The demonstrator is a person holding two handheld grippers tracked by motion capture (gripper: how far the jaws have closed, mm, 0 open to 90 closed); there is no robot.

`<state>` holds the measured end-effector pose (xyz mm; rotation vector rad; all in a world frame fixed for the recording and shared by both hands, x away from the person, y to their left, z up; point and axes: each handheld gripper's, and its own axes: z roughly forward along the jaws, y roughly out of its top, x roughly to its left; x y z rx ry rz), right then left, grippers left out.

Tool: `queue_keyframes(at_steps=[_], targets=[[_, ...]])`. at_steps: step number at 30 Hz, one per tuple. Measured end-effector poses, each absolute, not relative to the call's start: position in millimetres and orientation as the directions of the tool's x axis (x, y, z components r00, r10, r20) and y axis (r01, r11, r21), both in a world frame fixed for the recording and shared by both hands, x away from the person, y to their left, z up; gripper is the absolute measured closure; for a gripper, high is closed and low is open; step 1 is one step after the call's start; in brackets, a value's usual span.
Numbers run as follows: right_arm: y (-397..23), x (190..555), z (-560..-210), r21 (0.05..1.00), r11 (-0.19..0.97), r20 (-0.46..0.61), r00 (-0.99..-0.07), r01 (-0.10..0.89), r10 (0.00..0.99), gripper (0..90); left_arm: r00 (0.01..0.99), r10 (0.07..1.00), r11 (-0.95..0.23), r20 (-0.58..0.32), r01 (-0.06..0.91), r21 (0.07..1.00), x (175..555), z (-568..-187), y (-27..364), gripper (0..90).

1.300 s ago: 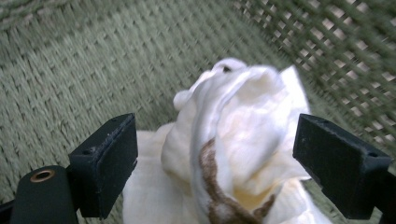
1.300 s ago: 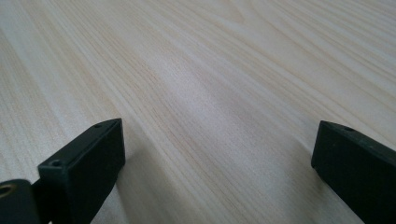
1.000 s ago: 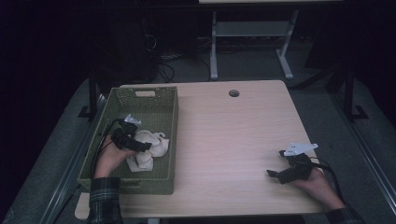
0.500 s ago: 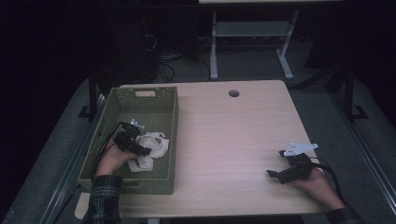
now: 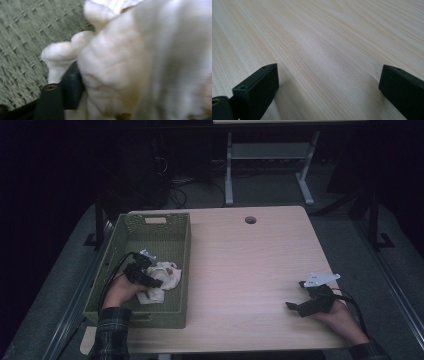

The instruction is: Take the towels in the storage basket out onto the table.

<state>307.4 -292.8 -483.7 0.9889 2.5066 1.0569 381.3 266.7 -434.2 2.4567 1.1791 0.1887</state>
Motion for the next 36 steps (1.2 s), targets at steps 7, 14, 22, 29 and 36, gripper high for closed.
queue_keyframes(at_steps=[7,14,22,29,36], targets=[[-293,307,-484,0.706,0.508,0.034,-0.74,0.493,0.672,2.4,0.65,0.759,-0.581,-0.048,0.708,0.402,378,-427,263,65.2],[-293,308,-484,0.707,0.508,0.033,-0.74,0.492,0.672,2.4,0.648,0.758,-0.558,-0.075,0.704,0.439,376,-418,266,68.0],[-293,308,-484,0.707,0.508,0.033,-0.741,0.492,0.671,2.4,0.664,0.743,-0.531,-0.086,0.663,0.528,370,-403,267,68.0],[-293,308,-484,0.706,0.508,0.033,-0.74,0.493,0.671,2.4,0.669,0.737,-0.495,-0.097,0.631,0.597,366,-387,270,67.9],[-293,308,-484,0.707,0.508,0.033,-0.741,0.492,0.671,2.4,0.661,0.74,-0.431,-0.128,0.612,0.663,363,-372,275,67.7]])
